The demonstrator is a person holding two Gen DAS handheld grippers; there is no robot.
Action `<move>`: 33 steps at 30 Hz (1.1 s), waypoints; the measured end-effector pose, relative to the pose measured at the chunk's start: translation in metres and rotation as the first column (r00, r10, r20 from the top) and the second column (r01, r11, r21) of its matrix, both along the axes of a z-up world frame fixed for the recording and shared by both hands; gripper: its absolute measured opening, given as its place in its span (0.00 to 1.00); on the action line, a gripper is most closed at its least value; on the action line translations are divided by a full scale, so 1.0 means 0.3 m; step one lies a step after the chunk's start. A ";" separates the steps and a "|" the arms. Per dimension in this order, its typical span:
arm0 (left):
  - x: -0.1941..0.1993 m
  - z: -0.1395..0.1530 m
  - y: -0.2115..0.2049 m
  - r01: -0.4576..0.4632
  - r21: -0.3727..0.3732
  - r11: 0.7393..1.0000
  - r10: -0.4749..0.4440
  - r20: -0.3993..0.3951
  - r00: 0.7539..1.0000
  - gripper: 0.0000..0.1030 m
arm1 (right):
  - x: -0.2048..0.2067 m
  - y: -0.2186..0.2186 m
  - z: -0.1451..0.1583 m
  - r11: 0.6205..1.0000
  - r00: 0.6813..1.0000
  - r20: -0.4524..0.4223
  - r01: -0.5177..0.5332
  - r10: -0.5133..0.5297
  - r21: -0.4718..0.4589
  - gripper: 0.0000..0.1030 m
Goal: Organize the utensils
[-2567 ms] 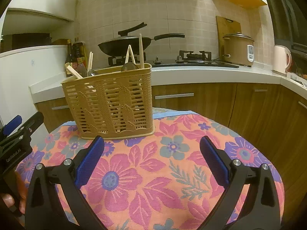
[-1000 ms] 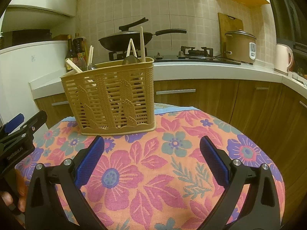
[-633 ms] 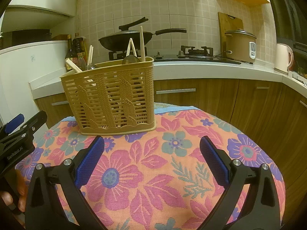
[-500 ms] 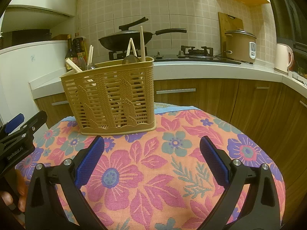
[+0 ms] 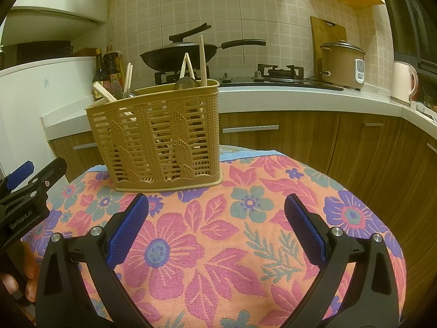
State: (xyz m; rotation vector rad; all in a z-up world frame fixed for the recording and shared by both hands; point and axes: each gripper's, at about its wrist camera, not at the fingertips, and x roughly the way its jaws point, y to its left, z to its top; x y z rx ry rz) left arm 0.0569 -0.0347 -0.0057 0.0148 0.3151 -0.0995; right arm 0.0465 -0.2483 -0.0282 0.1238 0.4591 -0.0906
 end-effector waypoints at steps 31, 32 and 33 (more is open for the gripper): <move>-0.011 0.007 0.003 0.003 -0.003 1.000 -0.003 -0.011 1.000 0.93 | 0.007 -0.007 -0.010 1.000 1.000 -0.022 0.007 -0.007 0.007 0.92; -0.012 0.009 0.001 -0.001 0.000 1.000 0.001 -0.007 1.000 0.93 | 0.009 -0.007 -0.009 1.000 1.000 -0.022 0.006 -0.006 0.007 0.92; -0.015 0.010 -0.001 -0.004 0.003 1.000 0.004 -0.001 1.000 0.93 | 0.009 -0.008 -0.009 1.000 1.000 -0.023 0.006 -0.006 0.007 0.92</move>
